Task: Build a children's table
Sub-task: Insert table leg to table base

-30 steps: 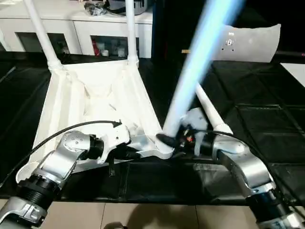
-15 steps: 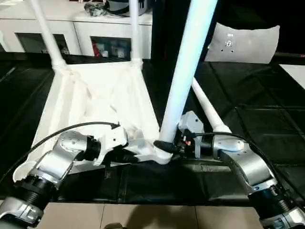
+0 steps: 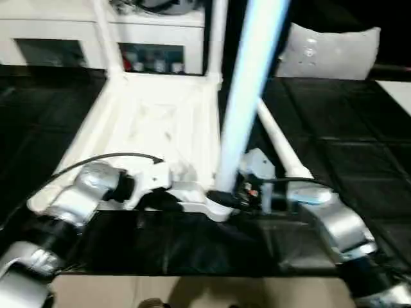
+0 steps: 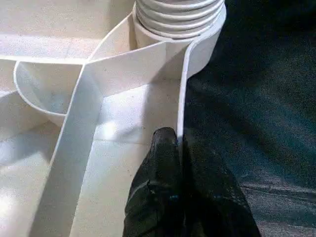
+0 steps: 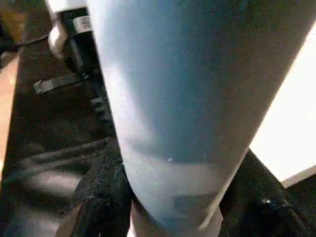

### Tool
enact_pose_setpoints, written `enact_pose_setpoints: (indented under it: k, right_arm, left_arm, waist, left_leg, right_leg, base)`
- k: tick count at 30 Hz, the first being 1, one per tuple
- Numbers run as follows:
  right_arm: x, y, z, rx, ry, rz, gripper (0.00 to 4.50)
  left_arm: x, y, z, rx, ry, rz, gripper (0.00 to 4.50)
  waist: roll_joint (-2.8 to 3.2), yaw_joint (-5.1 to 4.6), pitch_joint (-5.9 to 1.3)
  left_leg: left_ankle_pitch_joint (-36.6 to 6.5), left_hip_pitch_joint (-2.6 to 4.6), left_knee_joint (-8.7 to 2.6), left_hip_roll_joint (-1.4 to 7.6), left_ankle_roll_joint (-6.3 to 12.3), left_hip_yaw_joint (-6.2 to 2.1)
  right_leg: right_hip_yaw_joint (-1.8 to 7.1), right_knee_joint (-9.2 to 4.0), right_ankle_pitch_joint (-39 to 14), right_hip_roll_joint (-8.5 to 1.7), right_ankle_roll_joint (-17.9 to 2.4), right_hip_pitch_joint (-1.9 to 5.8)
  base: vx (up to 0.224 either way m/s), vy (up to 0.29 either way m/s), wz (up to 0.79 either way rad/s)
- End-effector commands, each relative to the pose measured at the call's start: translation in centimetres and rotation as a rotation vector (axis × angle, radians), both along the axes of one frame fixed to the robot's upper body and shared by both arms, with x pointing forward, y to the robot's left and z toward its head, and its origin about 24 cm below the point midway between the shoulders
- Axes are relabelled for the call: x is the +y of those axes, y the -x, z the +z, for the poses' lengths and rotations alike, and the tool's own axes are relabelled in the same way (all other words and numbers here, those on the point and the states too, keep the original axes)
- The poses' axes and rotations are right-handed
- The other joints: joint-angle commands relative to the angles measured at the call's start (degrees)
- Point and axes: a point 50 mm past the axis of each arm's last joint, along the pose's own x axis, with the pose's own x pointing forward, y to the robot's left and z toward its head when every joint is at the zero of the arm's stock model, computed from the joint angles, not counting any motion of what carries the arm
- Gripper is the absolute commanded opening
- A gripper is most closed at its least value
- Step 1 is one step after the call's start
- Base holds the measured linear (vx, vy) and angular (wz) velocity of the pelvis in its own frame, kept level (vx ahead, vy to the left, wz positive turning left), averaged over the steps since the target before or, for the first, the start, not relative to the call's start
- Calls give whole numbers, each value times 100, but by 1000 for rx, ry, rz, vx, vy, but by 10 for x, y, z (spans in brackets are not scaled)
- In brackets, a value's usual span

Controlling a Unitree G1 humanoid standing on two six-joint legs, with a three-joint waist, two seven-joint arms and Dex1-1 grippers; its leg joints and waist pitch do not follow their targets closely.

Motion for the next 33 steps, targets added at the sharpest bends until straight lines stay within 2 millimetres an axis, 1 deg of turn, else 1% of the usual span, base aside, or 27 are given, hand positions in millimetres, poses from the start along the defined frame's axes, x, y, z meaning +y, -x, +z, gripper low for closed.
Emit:
enact_pose_setpoints:
  k: [1, 2, 3, 4, 5, 6, 7, 8, 9, 10, 11, 12, 13, 14, 16, 18, 19, 20, 22, 23, 24, 26, 28, 29, 31, 32, 33]
  right_arm:
    - [6, 21, -50, 222, 100, 17, 190]
    - [6, 18, -49, 213, 94, -5, 190]
    - [6, 18, -49, 212, 93, -7, 190]
    - [6, 14, -48, 202, 84, -40, 190]
    - [5, 5, -44, 182, 63, -119, 190]
    - [5, 2, -43, 175, 55, -146, 190]
    - [4, -1, -42, 167, 52, -168, 190]
    - [4, -3, -41, 162, 50, -188, 190]
    - [4, -6, -41, 161, 44, -209, 190]
    - [3, -9, -40, 162, 39, -234, 190]
    - [3, -11, -40, 164, 37, -254, 190]
    - [2, -16, -41, 173, 36, -295, 190]
    - [2, -19, -41, 181, 33, -313, 190]
    - [3, -20, -41, 185, 33, -318, 190]
    - [5, -21, -42, 190, 31, -310, 190]
    - [8, -22, -42, 194, 30, -298, 190]
    - [9, -21, -42, 196, 31, -295, 190]
    - [10, -20, -42, 201, 35, -285, 190]
    - [11, -19, -44, 210, 46, -271, 190]
    - [11, -18, -46, 213, 51, -269, 190]
    - [11, -18, -46, 213, 52, -269, 190]
    - [11, -21, -47, 217, 40, -293, 190]
    - [11, -22, -46, 214, 36, -299, 190]
    - [9, -25, -45, 209, 29, -312, 246]
    - [8, -26, -45, 211, 22, -318, 260]
    - [8, -26, -45, 208, 20, -318, 265]
    - [8, -26, -45, 207, 20, -318, 279]
  left_arm:
    - [10, -12, 18, -140, 36, 209, 0]
    - [12, -8, 17, -139, 41, 239, 0]
    - [12, -7, 17, -139, 42, 241, 0]
    - [12, 0, 16, -133, 55, 272, 0]
    - [8, 19, 13, -120, 74, 339, 0]
    - [5, 26, 12, -117, 80, 361, 0]
    - [1, 32, 12, -112, 91, 386, 0]
    - [-4, 37, 12, -107, 107, 404, 0]
    - [-10, 42, 11, -103, 118, 420, 0]
    - [-17, 47, 11, -100, 124, 428, 0]
    - [-22, 51, 10, -100, 126, 427, 0]
    - [-34, 57, 11, -105, 132, 416, 0]
    - [-42, 58, 12, -108, 145, 405, 0]
    - [-45, 59, 13, -108, 151, 400, 0]
    - [-48, 60, 15, -120, 127, 391, 0]
    - [-48, 60, 16, -133, 97, 397, 0]
    - [-47, 60, 15, -134, 89, 403, 0]
    - [-45, 60, 14, -137, 66, 410, 0]
    - [-40, 59, 13, -152, 25, 431, 0]
    - [-38, 58, 13, -162, 8, 438, 0]
    - [-38, 58, 13, -164, 6, 439, 0]
    - [-35, 55, 13, -159, -7, 457, 0]
    - [-35, 53, 14, -148, 3, 468, 0]
    - [-36, 50, 15, -135, 19, 477, 0]
    - [-35, 46, 16, -141, 21, 481, 0]
    - [-33, 42, 18, -151, 14, 478, 0]
    - [-33, 42, 18, -152, 14, 477, 0]
  waist:
    - [78, -39, -57]
    - [57, -86, -53]
    - [76, -103, -57]
    - [81, -143, -27]
    - [20, -193, -37]
    - [67, -218, -26]
    - [19, -314, 4]
    - [43, -325, 20]
    - [40, -339, 8]
    - [4, -353, -8]
    - [-7, -352, 22]
    - [-87, -369, 16]
    - [-45, -351, 59]
    - [-72, -344, 51]
    - [-72, -352, 60]
    - [-57, -366, 87]
    - [-26, -367, 74]
    - [-48, -384, 88]
    - [-28, -388, 67]
    - [-39, -401, 77]
    - [-37, -401, 72]
    - [-39, -404, 55]
    - [-35, -410, 67]
    - [-107, -422, 36]
    - [-75, -419, 48]
    - [-62, -424, 41]
    - [-36, -419, 7]
  left_leg:
    - [-2877, 62, -511, 236, -201, -238]
    - [-2967, 52, -535, 241, -207, -251]
    - [-3018, 40, -539, 251, -233, -268]
    - [-3165, 64, -539, 245, -242, -264]
    - [-3176, 23, -543, 254, -255, -291]
    - [-3196, -19, -562, 275, -300, -322]
    - [-3234, -86, -589, 270, -281, -334]
    - [-3338, -24, -557, 226, -226, -329]
    - [-3294, -4, -539, 218, -215, -328]
    - [-3004, -25, -513, 201, -128, -326]
    - [-2878, -31, -528, 222, -84, -311]
    - [-2851, 4, -505, 211, -35, -271]
    - [-2926, 5, -508, 197, -29, -286]
    - [-2938, 31, -491, 189, -18, -280]
    - [-2961, 10, -501, 183, -31, -293]
    - [-3193, 21, -517, 184, -80, -323]
    - [-3258, 35, -514, 186, -107, -328]
    - [-3390, 43, -523, 189, -131, -341]
    - [-3495, 70, -531, 200, -161, -350]
    - [-3520, 43, -543, 198, -162, -357]
    - [-3536, 47, -543, 200, -165, -358]
    - [-3514, 62, -527, 191, -161, -346]
    - [-3552, 68, -523, 182, -158, -348]
    - [-3485, 87, -496, 176, -131, -327]
    - [-3518, 145, -459, 154, -113, -320]
    - [-3521, 115, -471, 160, -125, -346]
    - [-3584, 129, -478, 182, -162, -351]
  right_leg:
    - [244, -637, -4082, -536, -329, 15]
    - [223, -647, -4040, -516, -313, 29]
    - [222, -614, -3969, -525, -338, 37]
    - [230, -645, -4068, -519, -326, -11]
    - [221, -614, -4081, -548, -370, 28]
    - [220, -557, -4012, -578, -441, 41]
    - [182, -582, -4047, -539, -412, 62]
    - [189, -656, -4215, -514, -298, 12]
    - [217, -645, -4137, -525, -334, -2]
    - [257, -647, -3937, -544, -439, 20]
    - [284, -644, -3768, -523, -532, -14]
    - [294, -659, -3740, -495, -539, -45]
    - [285, -663, -3854, -489, -520, -63]
    - [282, -689, -4004, -496, -455, -68]
    - [269, -702, -4058, -493, -387, -49]
    - [248, -716, -4096, -477, -330, -69]
    - [246, -710, -4075, -476, -327, -68]
    - [228, -721, -4053, -462, -308, -76]
    - [225, -721, -3912, -460, -339, -69]
    - [222, -713, -3850, -462, -365, -53]
    - [228, -713, -3829, -469, -377, -56]
    - [236, -717, -3839, -477, -405, -65]
    - [218, -736, -3943, -474, -385, -72]
    - [213, -762, -4078, -483, -341, -75]
    - [182, -824, -4290, -475, -284, -124]
    - [152, -814, -4269, -476, -275, -77]
    - [146, -802, -4064, -472, -301, -64]
  base:
    - [0, 0, 0]
    - [0, 0, 0]
    - [0, 0, 0]
    - [0, 0, 0]
    - [0, 0, 0]
    - [-23, 39, -22]
    - [-9, 39, -25]
    - [-9, 39, -25]
    - [0, 0, 0]
    - [0, 0, 0]
    - [0, 0, 0]
    - [0, 0, 0]
    - [0, 0, 0]
    - [0, 0, 0]
    - [0, 0, 0]
    - [0, 0, 0]
    - [0, 0, 0]
    - [0, 0, 0]
    - [0, 0, 0]
    - [0, 0, 0]
    - [0, 0, 0]
    - [0, 0, 0]
    - [0, 0, 0]
    - [0, 0, 0]
    - [0, 0, 0]
    - [0, 0, 0]
    - [0, 0, 0]
